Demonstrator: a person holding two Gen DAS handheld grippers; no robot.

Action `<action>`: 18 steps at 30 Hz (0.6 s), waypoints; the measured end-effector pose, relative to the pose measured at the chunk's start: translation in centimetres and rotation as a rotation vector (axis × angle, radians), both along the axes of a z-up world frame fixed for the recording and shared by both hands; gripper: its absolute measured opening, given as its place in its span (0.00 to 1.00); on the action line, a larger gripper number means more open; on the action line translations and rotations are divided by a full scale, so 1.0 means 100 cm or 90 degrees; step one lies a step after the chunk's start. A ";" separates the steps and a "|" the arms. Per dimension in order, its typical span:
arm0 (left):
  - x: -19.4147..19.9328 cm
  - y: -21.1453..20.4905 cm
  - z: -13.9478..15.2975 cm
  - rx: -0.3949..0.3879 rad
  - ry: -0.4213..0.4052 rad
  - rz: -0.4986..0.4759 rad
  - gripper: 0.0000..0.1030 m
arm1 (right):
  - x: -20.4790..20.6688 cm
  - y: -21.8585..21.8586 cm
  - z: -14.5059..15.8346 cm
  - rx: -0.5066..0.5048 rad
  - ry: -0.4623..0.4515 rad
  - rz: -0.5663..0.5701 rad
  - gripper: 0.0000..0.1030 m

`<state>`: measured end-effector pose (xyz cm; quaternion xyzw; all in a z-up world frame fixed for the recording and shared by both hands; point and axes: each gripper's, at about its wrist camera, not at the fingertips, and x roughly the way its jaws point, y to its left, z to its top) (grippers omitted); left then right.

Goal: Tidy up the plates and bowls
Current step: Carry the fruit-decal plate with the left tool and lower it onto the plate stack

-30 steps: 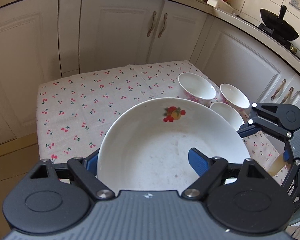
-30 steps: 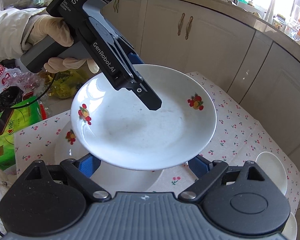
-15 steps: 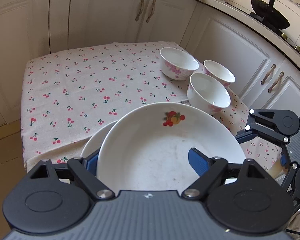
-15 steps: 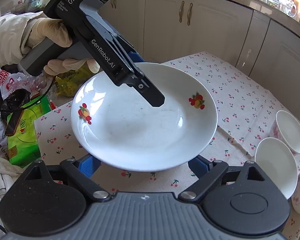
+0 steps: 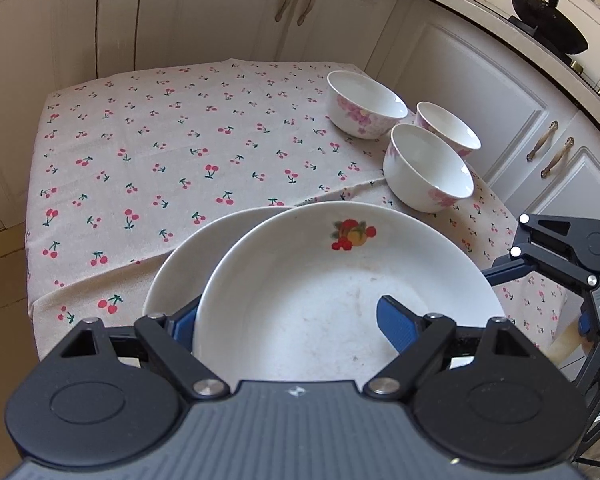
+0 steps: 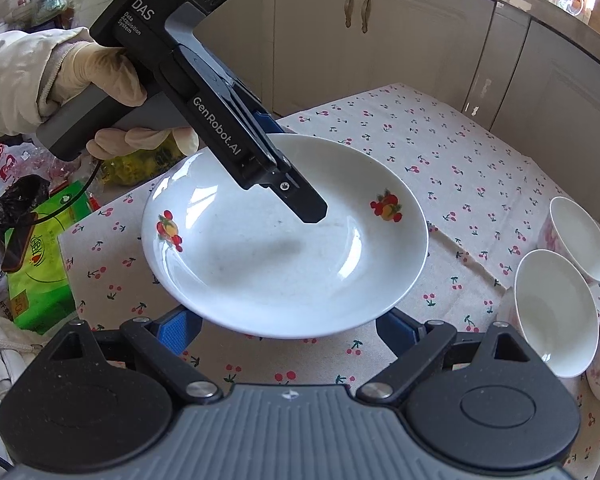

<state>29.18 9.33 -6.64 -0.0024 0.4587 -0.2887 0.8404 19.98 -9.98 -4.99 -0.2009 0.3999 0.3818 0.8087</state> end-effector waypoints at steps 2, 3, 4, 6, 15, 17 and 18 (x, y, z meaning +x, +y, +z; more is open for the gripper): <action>0.001 0.000 -0.002 0.005 0.002 -0.004 0.85 | 0.000 0.001 0.000 0.000 0.001 -0.002 0.93; 0.001 0.000 -0.003 0.008 0.003 -0.004 0.85 | 0.001 0.001 0.000 0.000 0.003 -0.003 0.93; 0.002 -0.001 -0.003 0.010 0.003 -0.005 0.85 | 0.001 0.001 0.000 0.001 0.005 -0.005 0.93; 0.003 -0.001 -0.005 0.016 0.006 -0.007 0.85 | 0.002 0.001 0.001 0.002 0.008 -0.008 0.93; 0.006 -0.003 -0.010 0.054 0.009 -0.021 0.85 | 0.000 0.003 0.003 0.003 0.014 -0.017 0.93; 0.006 -0.003 -0.010 0.059 0.009 -0.025 0.85 | 0.000 0.004 0.003 0.002 0.014 -0.017 0.93; 0.006 -0.003 -0.010 0.062 0.009 -0.027 0.85 | -0.001 0.004 0.002 0.002 0.014 -0.017 0.93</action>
